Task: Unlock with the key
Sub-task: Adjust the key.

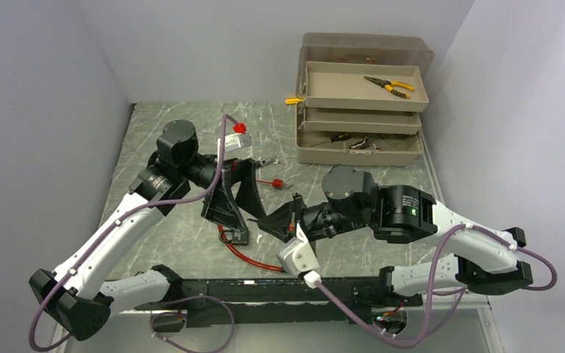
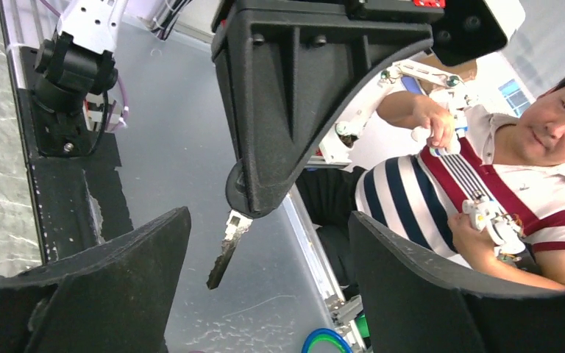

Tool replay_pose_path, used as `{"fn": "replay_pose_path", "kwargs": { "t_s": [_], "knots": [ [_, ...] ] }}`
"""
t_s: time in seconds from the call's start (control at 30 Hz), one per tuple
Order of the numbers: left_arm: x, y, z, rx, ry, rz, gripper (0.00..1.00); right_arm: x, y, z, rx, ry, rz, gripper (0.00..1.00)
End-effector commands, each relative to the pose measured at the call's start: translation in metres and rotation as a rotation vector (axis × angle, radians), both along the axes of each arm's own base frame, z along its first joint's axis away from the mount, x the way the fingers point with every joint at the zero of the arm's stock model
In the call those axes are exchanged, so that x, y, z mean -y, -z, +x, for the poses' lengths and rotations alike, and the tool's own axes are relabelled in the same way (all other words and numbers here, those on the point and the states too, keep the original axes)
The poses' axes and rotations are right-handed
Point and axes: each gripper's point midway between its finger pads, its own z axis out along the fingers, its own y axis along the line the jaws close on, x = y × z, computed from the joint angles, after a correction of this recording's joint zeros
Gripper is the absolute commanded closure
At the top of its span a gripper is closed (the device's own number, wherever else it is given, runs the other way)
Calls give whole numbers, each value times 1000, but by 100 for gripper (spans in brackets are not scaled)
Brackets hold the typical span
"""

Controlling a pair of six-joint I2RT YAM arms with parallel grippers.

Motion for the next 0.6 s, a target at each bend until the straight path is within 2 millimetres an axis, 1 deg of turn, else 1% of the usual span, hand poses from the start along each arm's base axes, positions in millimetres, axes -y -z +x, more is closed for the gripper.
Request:
{"fn": "replay_pose_path", "kwargs": {
  "t_s": [0.0, 0.07, 0.13, 0.23, 0.37, 0.4, 0.43, 0.47, 0.57],
  "knots": [
    [-11, -4, -13, -30, 102, 15, 13, 5, -17, 0, 96, 30, -1, 100],
    [-10, -2, -12, -49, 106, 28, 11, 6, -20, -3, 123, 31, -6, 100],
    [-10, -1, -11, -64, 115, 40, 15, 6, -21, -3, 149, 40, -12, 100],
    [-13, -1, -15, -74, 149, 43, 30, 8, -20, -1, 178, 59, -15, 100],
    [-15, -1, -17, -86, 172, 51, 54, 8, -12, 7, 234, 92, -40, 100],
    [-16, -2, -19, -81, 180, 47, 57, 8, -9, 9, 248, 100, -49, 100],
    [-17, -3, -20, -77, 187, 44, 58, 8, -6, 14, 276, 116, -57, 100],
    [-18, -4, -22, -74, 194, 42, 57, 9, -5, 18, 306, 138, -61, 100],
    [-20, -4, -23, -77, 208, 43, 49, 10, -10, 21, 357, 151, -38, 100]
  ]
}}
